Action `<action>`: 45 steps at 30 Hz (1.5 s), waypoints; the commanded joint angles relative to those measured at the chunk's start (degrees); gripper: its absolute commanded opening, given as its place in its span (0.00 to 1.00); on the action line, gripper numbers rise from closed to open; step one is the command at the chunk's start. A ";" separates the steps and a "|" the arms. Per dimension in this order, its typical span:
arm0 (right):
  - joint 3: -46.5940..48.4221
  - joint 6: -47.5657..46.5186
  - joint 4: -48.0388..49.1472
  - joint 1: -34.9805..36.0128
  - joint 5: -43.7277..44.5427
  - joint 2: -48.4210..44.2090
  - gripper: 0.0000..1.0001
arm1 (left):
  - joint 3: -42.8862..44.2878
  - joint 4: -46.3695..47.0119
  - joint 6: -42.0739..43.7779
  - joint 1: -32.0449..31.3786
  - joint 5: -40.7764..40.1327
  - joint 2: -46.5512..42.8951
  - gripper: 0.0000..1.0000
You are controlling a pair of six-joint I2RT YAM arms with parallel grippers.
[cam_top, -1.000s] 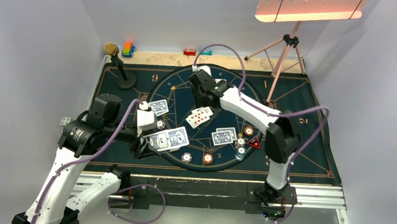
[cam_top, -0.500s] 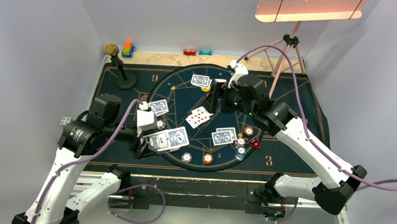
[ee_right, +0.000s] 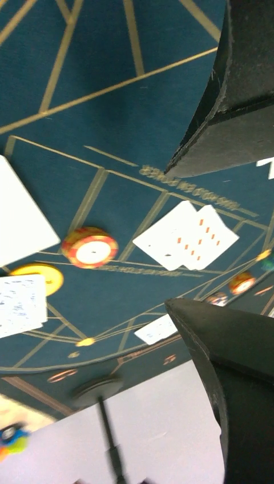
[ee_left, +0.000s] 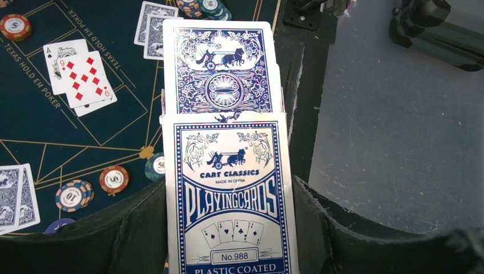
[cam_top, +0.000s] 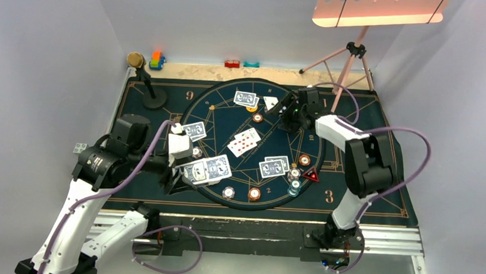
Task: Distribute texas hold em gaming equipment
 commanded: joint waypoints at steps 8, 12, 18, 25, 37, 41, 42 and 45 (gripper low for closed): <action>0.95 23.89 27.99 -2.22 4.72 14.15 0.77 | 2.45 0.57 1.45 0.31 0.43 0.90 0.00; 0.97 26.94 27.54 -2.18 9.99 15.85 0.73 | 2.90 0.09 1.68 0.31 0.10 0.94 0.00; 0.05 27.09 24.41 -2.15 16.30 14.83 0.68 | 2.50 -0.17 2.09 0.31 -0.20 0.93 0.00; 1.55 28.16 23.73 -2.10 18.22 17.40 0.58 | 2.43 -0.42 2.22 0.31 -0.29 0.94 0.00; 4.25 31.75 23.66 -0.58 18.67 20.46 0.49 | 2.89 -0.73 2.27 0.40 -0.30 1.04 0.00; 4.90 32.93 22.99 -0.23 19.27 21.08 0.43 | 2.83 -1.12 2.50 0.40 -0.71 0.71 0.00; 4.96 33.07 23.06 -0.15 19.41 21.09 0.41 | 2.83 -1.21 2.52 0.48 -0.78 0.61 0.00; 4.94 33.10 22.76 0.03 19.69 20.99 0.29 | 2.66 -1.24 2.59 0.58 -0.82 0.33 0.00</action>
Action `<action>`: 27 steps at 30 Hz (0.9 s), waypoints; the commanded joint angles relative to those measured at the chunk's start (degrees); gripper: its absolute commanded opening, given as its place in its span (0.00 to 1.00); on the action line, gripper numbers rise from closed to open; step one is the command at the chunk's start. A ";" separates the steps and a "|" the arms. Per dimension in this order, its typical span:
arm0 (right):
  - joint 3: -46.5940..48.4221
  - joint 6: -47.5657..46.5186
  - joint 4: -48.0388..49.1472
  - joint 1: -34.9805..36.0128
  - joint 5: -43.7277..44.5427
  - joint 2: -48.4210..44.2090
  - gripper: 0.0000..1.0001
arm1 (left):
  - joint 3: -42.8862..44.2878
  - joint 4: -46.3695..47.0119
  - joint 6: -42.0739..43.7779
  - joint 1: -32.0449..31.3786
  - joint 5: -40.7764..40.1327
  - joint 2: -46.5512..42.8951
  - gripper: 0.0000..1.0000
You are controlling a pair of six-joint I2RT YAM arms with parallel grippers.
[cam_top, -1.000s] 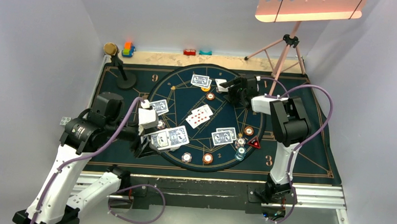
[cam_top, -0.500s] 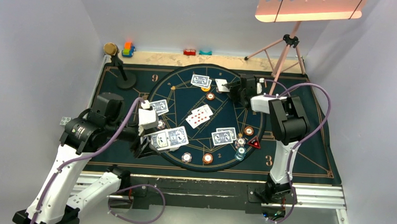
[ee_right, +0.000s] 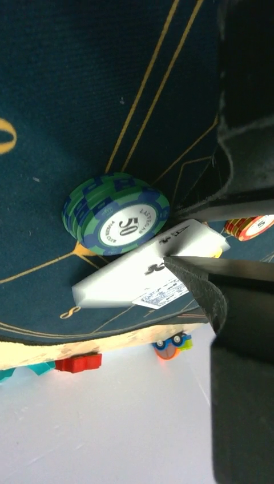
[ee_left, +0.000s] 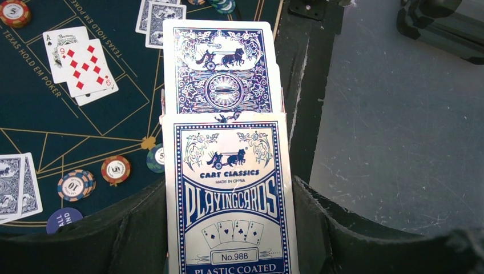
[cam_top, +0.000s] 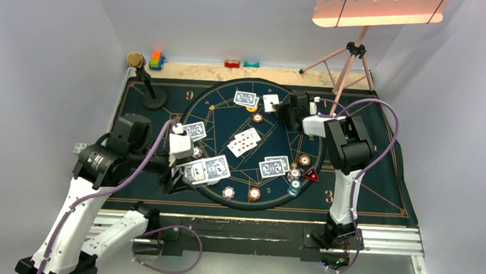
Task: Distribute texas hold em gaming equipment
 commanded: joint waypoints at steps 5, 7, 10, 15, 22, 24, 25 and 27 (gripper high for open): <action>0.08 0.51 -1.54 0.75 3.70 -2.12 0.02 | 1.85 0.84 0.95 0.68 1.09 -0.73 0.00; -0.91 -0.15 -1.02 0.76 3.79 -3.68 0.00 | 1.91 0.95 0.77 0.67 1.23 -0.81 0.00; -3.40 -1.61 0.71 0.73 3.53 -7.11 0.00 | 1.93 1.10 0.55 0.67 1.23 -0.99 0.00; -9.14 -5.95 4.42 0.85 1.20 -15.29 0.00 | 1.92 1.25 0.38 0.67 0.94 -1.38 0.00; -18.02 -15.18 6.99 2.69 -10.09 -31.89 0.00 | 2.32 1.95 -0.46 0.75 0.86 -1.66 0.00; -20.02 -18.42 5.23 4.26 -16.28 -36.20 0.00 | 2.44 2.15 -0.75 0.83 0.88 -1.74 0.00; -20.93 -21.27 3.83 5.52 -19.34 -38.38 0.00 | 2.46 2.28 -0.74 0.84 0.88 -1.74 0.00; -22.35 -26.04 -0.17 9.25 -25.21 -42.03 0.00 | 2.25 2.45 -0.71 0.84 1.03 -1.74 0.00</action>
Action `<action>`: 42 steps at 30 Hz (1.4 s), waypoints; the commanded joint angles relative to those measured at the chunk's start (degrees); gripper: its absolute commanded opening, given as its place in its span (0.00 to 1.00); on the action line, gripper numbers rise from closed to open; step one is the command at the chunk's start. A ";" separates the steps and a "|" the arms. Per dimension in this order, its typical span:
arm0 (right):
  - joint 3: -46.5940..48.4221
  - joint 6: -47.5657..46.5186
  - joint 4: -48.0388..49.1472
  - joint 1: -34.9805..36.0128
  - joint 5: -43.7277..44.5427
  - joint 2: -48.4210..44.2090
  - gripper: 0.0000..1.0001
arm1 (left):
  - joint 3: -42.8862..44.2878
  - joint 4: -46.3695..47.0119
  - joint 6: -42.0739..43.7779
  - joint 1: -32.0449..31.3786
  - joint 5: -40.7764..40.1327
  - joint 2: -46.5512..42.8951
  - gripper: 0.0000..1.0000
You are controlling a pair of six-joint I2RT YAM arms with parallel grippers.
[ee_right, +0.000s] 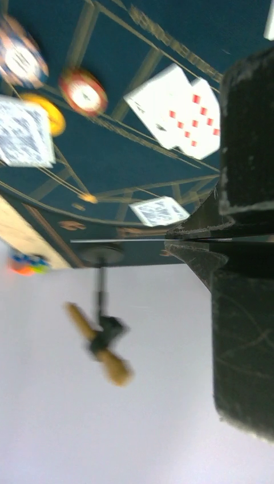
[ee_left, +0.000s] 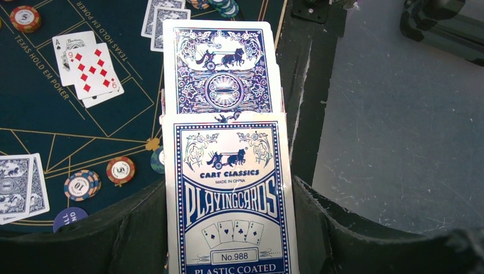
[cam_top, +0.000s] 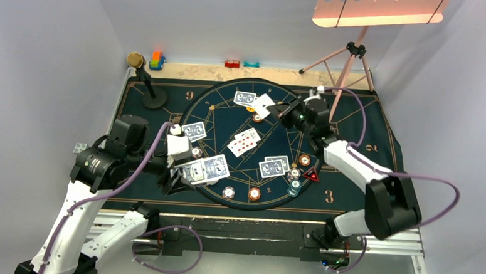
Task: Distribute texas hold em gaming equipment
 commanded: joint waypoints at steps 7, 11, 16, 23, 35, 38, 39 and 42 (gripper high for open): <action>-8.42 -21.06 -13.22 19.58 -23.98 -14.68 0.00 | 2.17 3.23 -1.38 0.47 1.62 -0.05 0.00; -9.01 -25.75 -17.92 24.54 -25.83 -14.80 0.00 | 1.95 3.32 -1.49 0.47 1.54 0.14 0.00; -9.03 -29.56 -25.75 30.09 -24.00 -13.91 0.00 | 1.78 3.40 -1.53 0.47 1.51 0.29 0.00; -9.39 -33.38 -32.18 32.71 -21.38 -10.57 0.40 | 2.04 3.81 -1.61 0.47 1.96 1.10 0.00; 7.98 -37.74 -52.07 27.82 -3.50 -23.60 0.71 | 1.41 3.96 -1.23 0.47 2.39 1.05 0.00; 11.37 -37.73 -51.91 23.21 -7.28 -26.50 0.78 | 1.32 4.29 -1.90 0.47 2.67 1.03 0.00; 12.02 -37.48 -50.76 21.90 -10.37 -27.09 0.81 | 1.19 4.65 -2.15 0.48 2.80 0.96 0.00; 12.60 -35.08 -45.27 19.47 -21.84 -27.25 0.86 | 0.95 4.91 -1.87 0.52 3.24 1.31 0.00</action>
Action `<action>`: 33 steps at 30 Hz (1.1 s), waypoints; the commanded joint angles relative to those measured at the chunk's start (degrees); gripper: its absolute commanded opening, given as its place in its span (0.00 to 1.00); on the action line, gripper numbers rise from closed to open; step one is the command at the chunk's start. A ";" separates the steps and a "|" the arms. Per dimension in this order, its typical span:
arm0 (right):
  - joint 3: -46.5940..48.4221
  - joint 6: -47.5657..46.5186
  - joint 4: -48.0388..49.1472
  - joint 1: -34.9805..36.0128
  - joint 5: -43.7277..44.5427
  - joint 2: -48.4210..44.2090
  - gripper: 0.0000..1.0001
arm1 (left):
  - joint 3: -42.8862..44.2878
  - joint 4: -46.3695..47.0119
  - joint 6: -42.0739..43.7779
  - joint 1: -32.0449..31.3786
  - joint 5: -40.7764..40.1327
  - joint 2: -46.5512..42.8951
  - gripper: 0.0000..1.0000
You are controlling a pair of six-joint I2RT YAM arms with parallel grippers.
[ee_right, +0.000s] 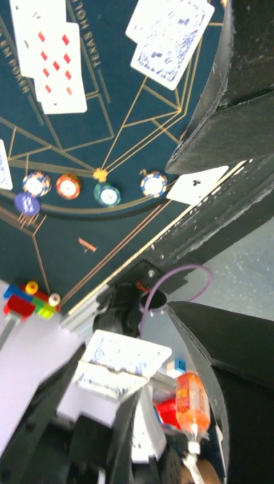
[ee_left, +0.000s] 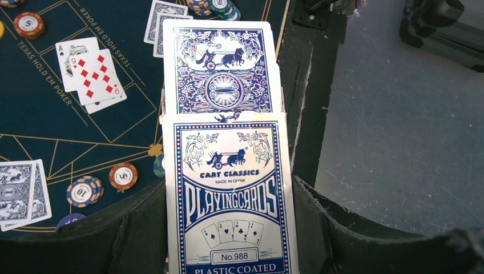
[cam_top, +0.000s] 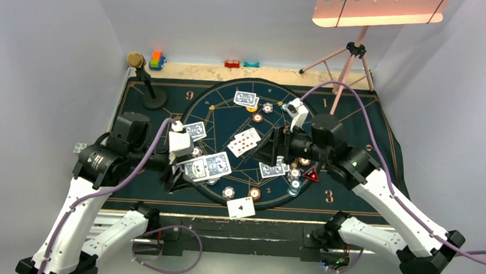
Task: Distribute texas hold em gaming equipment
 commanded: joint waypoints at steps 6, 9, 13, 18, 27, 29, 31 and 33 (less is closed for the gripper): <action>2.44 4.73 10.51 -2.30 -16.39 0.71 0.90 | 0.94 3.35 -0.71 0.46 3.64 0.33 0.00; 2.75 6.51 15.18 -1.94 -19.47 3.43 0.91 | 0.86 3.73 -1.02 0.45 4.08 0.56 0.00; 4.79 6.52 17.22 0.67 -19.95 8.05 0.93 | 0.82 4.10 -1.42 0.49 4.53 0.76 0.00; 8.48 5.13 16.57 5.49 -17.18 14.00 0.94 | 0.85 4.22 -1.41 0.46 4.54 0.96 0.00; 8.48 7.45 19.59 7.41 -16.89 17.39 0.96 | 0.85 4.26 -1.52 0.45 4.81 0.99 0.00; 8.09 7.50 19.32 7.46 -16.36 17.55 0.97 | 0.93 4.22 -1.60 0.45 4.81 0.98 0.00; 7.95 7.00 17.58 7.43 -15.15 17.41 0.97 | 1.02 4.16 -1.60 0.45 4.81 0.86 0.00; 8.05 5.97 15.10 7.44 -13.79 17.08 0.97 | 1.11 4.08 -1.60 0.45 4.81 0.79 0.00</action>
